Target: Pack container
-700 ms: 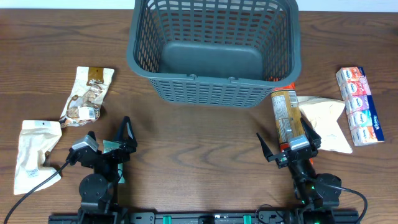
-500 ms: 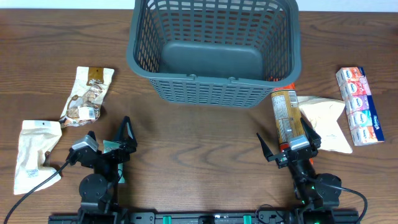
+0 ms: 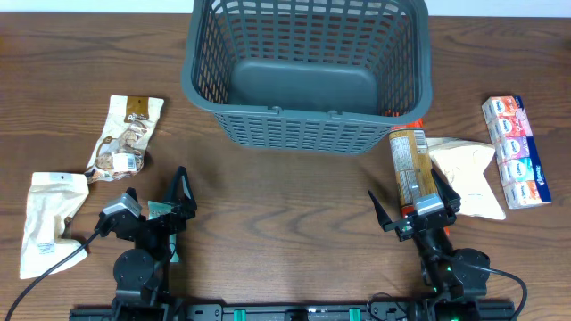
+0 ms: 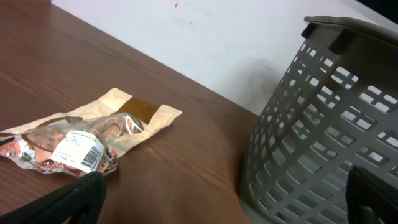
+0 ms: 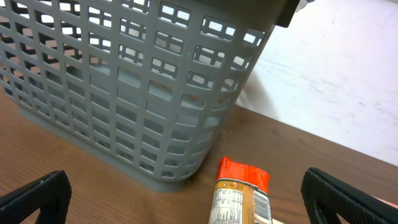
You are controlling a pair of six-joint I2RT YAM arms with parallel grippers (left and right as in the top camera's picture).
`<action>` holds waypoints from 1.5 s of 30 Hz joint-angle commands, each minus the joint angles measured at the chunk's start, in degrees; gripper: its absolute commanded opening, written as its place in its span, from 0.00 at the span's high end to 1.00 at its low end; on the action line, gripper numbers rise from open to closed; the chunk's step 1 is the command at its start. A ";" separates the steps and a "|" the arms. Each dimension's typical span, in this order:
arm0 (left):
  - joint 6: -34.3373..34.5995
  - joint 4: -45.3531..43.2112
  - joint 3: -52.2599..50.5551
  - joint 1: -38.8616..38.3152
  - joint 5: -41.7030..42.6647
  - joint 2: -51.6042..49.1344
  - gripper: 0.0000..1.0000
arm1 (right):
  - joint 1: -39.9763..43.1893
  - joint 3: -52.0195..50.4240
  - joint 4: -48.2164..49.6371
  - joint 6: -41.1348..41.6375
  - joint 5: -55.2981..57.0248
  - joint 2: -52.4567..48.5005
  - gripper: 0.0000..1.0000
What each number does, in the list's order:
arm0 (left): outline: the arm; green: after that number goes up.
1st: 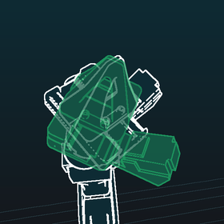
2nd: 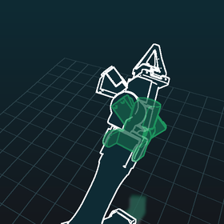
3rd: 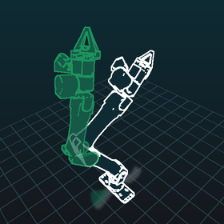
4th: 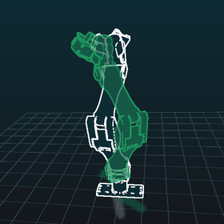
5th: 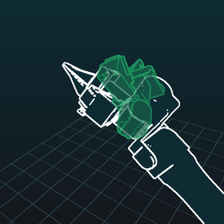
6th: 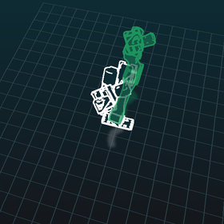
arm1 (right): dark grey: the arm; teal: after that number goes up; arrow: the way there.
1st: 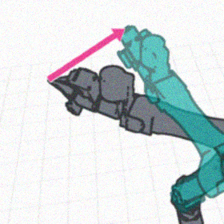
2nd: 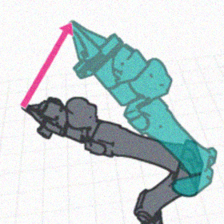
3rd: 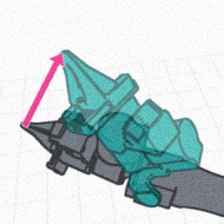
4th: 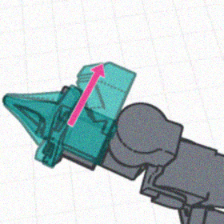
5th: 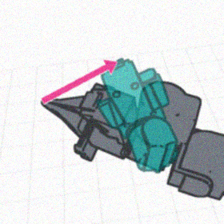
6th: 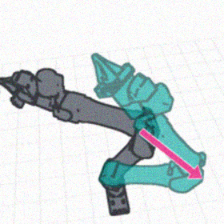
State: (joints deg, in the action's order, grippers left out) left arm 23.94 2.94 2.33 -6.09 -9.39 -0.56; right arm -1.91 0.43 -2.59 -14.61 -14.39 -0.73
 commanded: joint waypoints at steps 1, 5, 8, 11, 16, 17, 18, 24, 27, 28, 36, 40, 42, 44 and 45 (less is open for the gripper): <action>-0.96 0.79 -1.86 0.28 -0.24 0.37 0.01 | 0.46 -0.11 -0.28 -0.44 -0.22 0.09 0.01; -0.96 0.79 -1.86 0.28 -0.24 0.37 0.01 | 0.46 -0.11 -0.28 -0.46 -0.22 0.09 0.01; -0.96 0.79 -1.86 0.28 -0.24 0.37 0.01 | 0.46 -0.11 -0.28 -0.44 -0.22 0.09 0.01; -0.96 0.79 -1.86 0.28 -0.24 0.37 0.01 | 0.44 -0.11 -0.28 -0.46 -0.22 0.09 0.01; -0.96 0.79 -1.86 0.28 -0.24 0.37 0.01 | 0.44 -0.11 -0.28 -0.44 -0.22 0.09 0.01; -0.94 0.79 -1.86 0.28 -0.24 0.37 0.01 | 0.44 -0.11 -0.28 -0.44 -0.22 0.09 0.01; -0.94 0.81 -1.86 0.28 -0.20 0.37 0.01 | 0.44 -0.11 -0.28 -0.44 -0.31 0.09 0.01; -0.94 0.81 -1.86 0.28 -0.13 0.33 0.01 | 0.44 -0.11 -0.31 0.55 -0.55 0.09 0.01; -0.90 0.79 -1.86 0.28 0.26 0.33 0.01 | 0.44 -0.11 -0.31 3.87 -0.55 0.09 0.01; -0.87 0.79 -1.84 0.28 0.70 0.33 0.01 | 0.44 -0.11 -0.28 5.18 -0.61 0.09 0.01; -0.74 -2.58 -1.33 0.28 10.56 0.33 0.01 | 0.44 -0.11 8.11 22.27 -5.11 0.09 0.01; -0.79 -4.57 0.61 0.24 10.93 0.33 0.01 | 0.44 0.00 17.49 27.80 -7.82 0.09 0.01; -0.81 -4.57 2.23 0.24 13.05 0.31 0.01 | 0.44 1.36 18.29 28.35 -11.08 0.09 0.01; -0.81 -4.59 4.00 0.24 14.71 -0.09 0.01 | 0.44 3.78 16.09 28.35 -13.66 -0.09 0.01; -0.79 -4.59 5.22 0.24 14.97 -0.57 0.01 | 0.44 5.03 15.13 28.33 -14.38 -0.33 0.01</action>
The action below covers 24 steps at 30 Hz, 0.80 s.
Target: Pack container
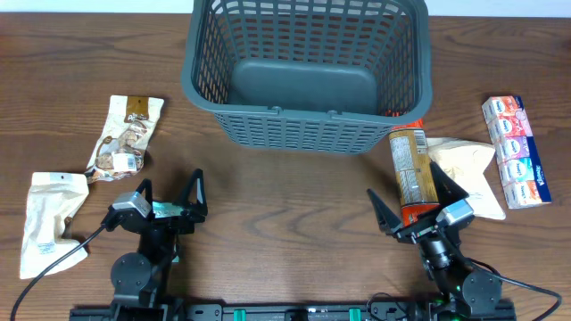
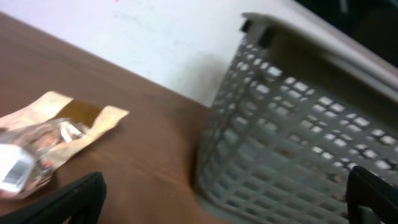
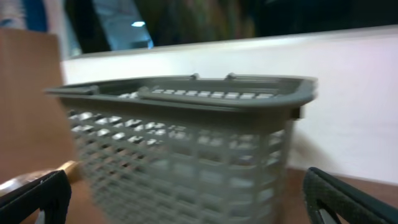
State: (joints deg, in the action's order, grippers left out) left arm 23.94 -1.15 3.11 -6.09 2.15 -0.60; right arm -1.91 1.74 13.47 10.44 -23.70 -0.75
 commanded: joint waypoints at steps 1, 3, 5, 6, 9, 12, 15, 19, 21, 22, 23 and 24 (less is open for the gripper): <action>-0.79 -0.52 5.64 0.24 3.43 -1.09 0.01 | 0.44 5.35 -1.88 3.28 -5.29 -0.68 0.01; -0.85 -0.52 8.50 0.24 3.43 -2.64 0.01 | 0.44 8.48 -2.67 3.26 -5.29 -1.57 0.01; -0.96 -0.52 12.11 0.24 3.43 -5.18 0.01 | 0.44 12.24 -2.64 3.23 -5.25 -3.15 0.01; -0.96 -0.55 13.92 0.24 3.43 -6.64 0.01 | 0.44 14.08 -2.78 3.21 -5.25 -4.13 0.01; -0.96 -0.48 20.63 0.24 3.45 -12.55 0.01 | 0.44 21.55 -5.16 3.28 -5.90 -8.94 0.01; -0.94 -0.48 28.22 0.24 3.50 -19.85 0.01 | 0.44 31.47 -9.40 3.28 -8.24 -15.52 0.01; -0.96 -0.39 35.93 0.24 7.13 -27.67 0.01 | 0.44 43.91 -20.61 3.26 -8.50 -23.32 0.01; -0.94 4.13 46.21 0.24 14.19 -37.35 0.02 | 0.44 61.09 -40.48 2.97 -8.94 -33.79 0.01; -0.94 8.87 50.73 0.24 17.00 -40.83 0.01 | 0.44 69.05 -50.77 0.24 -8.63 -38.42 0.01; -0.96 12.55 53.18 0.24 17.64 -42.49 0.01 | 0.44 73.00 -56.15 -2.19 -7.74 -40.70 0.01; -0.96 15.15 54.55 0.24 18.03 -43.36 0.01 | 0.44 75.97 -60.17 -4.20 -6.82 -42.40 0.01; -0.96 17.40 55.47 0.24 18.01 -43.89 0.01 | 0.44 78.90 -64.02 -6.62 -5.29 -44.13 0.01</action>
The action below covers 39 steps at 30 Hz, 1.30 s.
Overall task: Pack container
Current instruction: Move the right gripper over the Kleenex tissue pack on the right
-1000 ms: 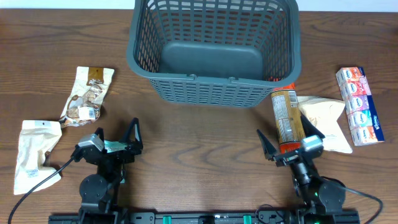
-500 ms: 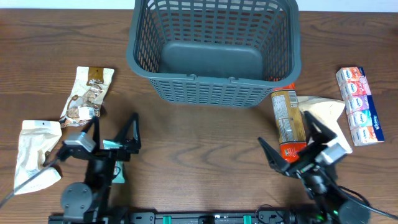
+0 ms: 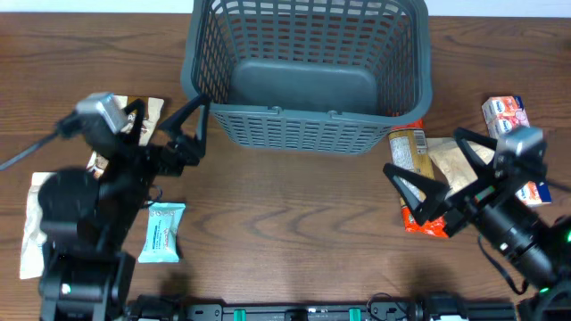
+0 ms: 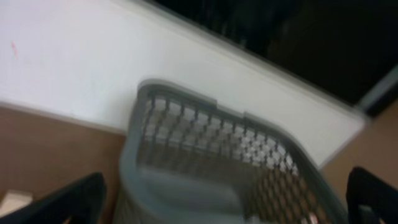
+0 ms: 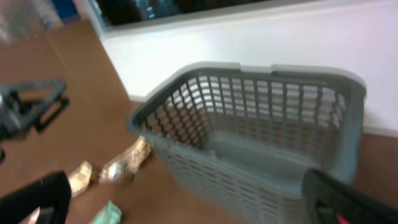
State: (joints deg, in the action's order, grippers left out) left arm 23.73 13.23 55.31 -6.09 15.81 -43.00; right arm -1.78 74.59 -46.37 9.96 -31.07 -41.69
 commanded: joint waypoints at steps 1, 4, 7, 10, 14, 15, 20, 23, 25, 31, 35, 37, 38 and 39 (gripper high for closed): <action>-0.74 5.20 3.69 0.24 4.33 -1.57 0.01 | 0.31 8.46 -7.21 -7.85 3.74 -4.55 0.01; -0.55 8.26 3.69 0.24 5.68 -1.07 0.01 | 0.31 11.96 -10.78 -9.03 5.70 -6.16 0.01; -2.64 8.37 3.69 0.24 6.25 -1.03 0.01 | 0.31 12.22 -12.72 -11.89 10.60 -6.03 0.01; -6.71 10.03 3.69 0.24 5.18 -1.05 0.01 | 0.33 12.22 -16.33 -10.29 22.88 -6.19 0.01; -8.52 13.99 3.69 0.24 -0.15 -1.11 0.01 | 0.37 12.26 -21.14 -3.54 38.23 -6.49 0.01; -9.20 14.69 3.69 0.24 -1.31 -1.11 0.01 | 0.37 12.35 -22.32 -1.66 41.53 -6.49 0.01; -10.60 15.28 3.69 0.24 -4.85 -1.11 0.01 | 1.92 12.41 -26.82 5.55 53.31 -6.54 0.01; -10.62 15.82 3.69 0.24 -7.23 -1.11 0.01 | 4.20 12.41 -29.75 8.55 56.35 -6.64 0.01; -10.64 16.55 3.69 0.24 -9.11 -1.20 0.01 | 6.10 12.35 -32.26 9.33 57.59 -6.69 0.01; -13.00 17.62 3.69 0.24 -9.92 -2.62 0.01 | 11.45 11.74 -36.15 9.38 60.33 -6.69 0.01; -13.00 17.62 3.69 0.24 -9.90 -3.89 0.01 | 15.17 10.47 -35.28 11.28 62.62 -7.23 0.01; -13.00 17.62 3.69 0.24 -9.90 -4.44 0.01 | 17.14 9.81 -34.36 11.23 62.73 -7.98 0.01; -13.00 17.62 3.69 0.24 -9.88 -4.61 0.02 | 18.25 9.53 -33.83 11.23 62.73 -8.61 0.01; -13.00 17.62 3.69 0.24 -9.88 -4.81 0.01 | 19.26 9.31 -33.35 11.17 62.73 -9.31 0.01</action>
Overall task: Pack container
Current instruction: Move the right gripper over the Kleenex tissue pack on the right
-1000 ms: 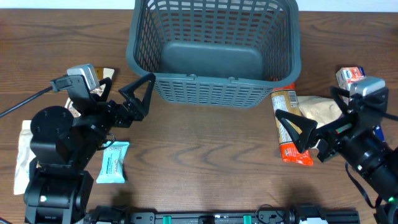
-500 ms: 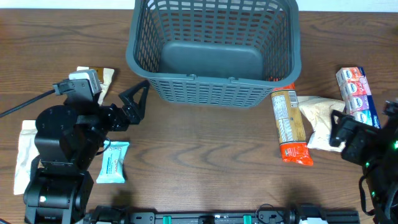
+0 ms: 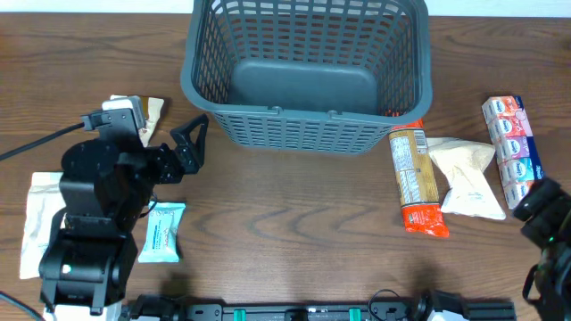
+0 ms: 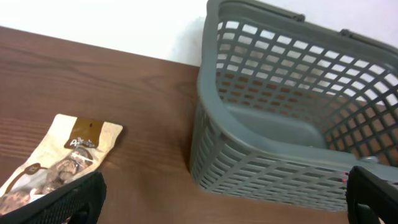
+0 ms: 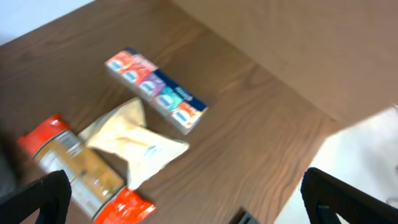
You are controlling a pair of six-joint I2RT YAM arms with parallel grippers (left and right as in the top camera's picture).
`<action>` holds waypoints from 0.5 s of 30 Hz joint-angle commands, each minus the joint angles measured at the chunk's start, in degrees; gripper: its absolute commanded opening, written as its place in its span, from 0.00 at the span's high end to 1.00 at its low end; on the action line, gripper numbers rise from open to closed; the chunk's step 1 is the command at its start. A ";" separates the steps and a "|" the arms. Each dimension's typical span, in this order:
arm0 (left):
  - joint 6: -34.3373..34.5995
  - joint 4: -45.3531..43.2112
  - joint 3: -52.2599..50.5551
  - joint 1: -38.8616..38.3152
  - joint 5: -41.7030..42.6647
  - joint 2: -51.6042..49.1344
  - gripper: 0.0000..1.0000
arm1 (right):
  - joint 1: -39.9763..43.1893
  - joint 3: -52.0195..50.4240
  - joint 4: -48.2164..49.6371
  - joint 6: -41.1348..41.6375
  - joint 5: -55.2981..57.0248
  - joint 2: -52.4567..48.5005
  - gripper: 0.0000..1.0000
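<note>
The grey slatted basket (image 3: 308,76) stands empty at the table's far middle. My left gripper (image 3: 189,147) hovers open by its left front corner, with nothing between the fingers (image 4: 74,199). In front of it lies a brown-topped snack bag (image 4: 62,162). A teal packet (image 3: 161,230) and a white pouch (image 3: 36,218) lie lower left. An orange-ended package (image 3: 415,178), a cream pouch (image 3: 464,178) and a tissue pack (image 3: 513,152) lie on the right. My right gripper (image 5: 193,208) is open and empty, above the table's right edge.
The right arm's body (image 3: 544,214) sits at the table's lower right corner. The left arm (image 3: 98,192) covers part of the snack bag. The table's right edge (image 5: 292,93) runs close to the tissue pack (image 5: 155,90).
The right arm has gone from over the orange-ended package and cream pouch to the lower right corner, now looking down on them. The left gripper has shifted slightly lower beside the basket.
Both arms first sat low at the front edge, open, the left one over the teal packet. They then tilted upward. Later both stood raised, the teal packet uncovered. Now the left gripper hangs by the basket and the right is at the right edge.
</note>
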State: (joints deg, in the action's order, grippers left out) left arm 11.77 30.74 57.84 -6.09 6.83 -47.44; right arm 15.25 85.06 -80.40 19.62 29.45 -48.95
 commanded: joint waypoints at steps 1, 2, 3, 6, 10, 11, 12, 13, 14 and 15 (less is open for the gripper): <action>-1.05 0.11 1.16 0.24 -0.90 -0.44 0.01 | 3.37 -1.36 1.31 1.03 2.16 -3.04 0.01; -1.07 0.13 1.16 0.24 -0.90 -0.48 0.01 | 4.52 -1.44 1.86 0.63 1.88 -4.26 0.01; -1.05 0.15 1.16 0.24 -0.90 -0.48 0.01 | 5.70 -1.44 2.47 0.00 1.46 -5.68 0.01; -1.05 0.42 1.16 0.24 -0.90 -0.48 0.01 | 9.31 -1.44 5.16 -6.01 -3.52 -10.43 0.01; -1.05 1.22 1.16 0.24 -0.92 -0.46 0.01 | 14.29 -1.44 7.96 -14.88 -13.55 -17.35 0.01; -1.05 1.49 1.16 0.24 -0.90 -0.46 0.01 | 15.43 -1.44 8.59 -15.89 -15.80 -18.84 0.01; -1.05 1.84 1.16 0.24 -0.90 -0.46 0.01 | 16.79 -1.44 9.35 -17.35 -18.23 -20.59 0.01; -1.05 2.21 1.16 0.24 -0.90 -0.46 0.01 | 17.94 -1.44 10.01 -18.49 -19.98 -22.05 0.01; -1.05 2.58 1.16 0.24 -0.92 -0.46 0.01 | 19.37 -1.44 10.67 -19.63 -21.90 -23.58 0.01; -1.05 2.84 1.16 0.24 -0.90 -0.46 0.01 | 20.61 -1.44 11.26 -20.90 -23.85 -24.98 0.01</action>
State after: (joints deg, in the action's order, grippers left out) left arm 11.73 33.15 57.87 -6.09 6.83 -47.90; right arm 32.91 84.01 -69.69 5.19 14.02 -71.70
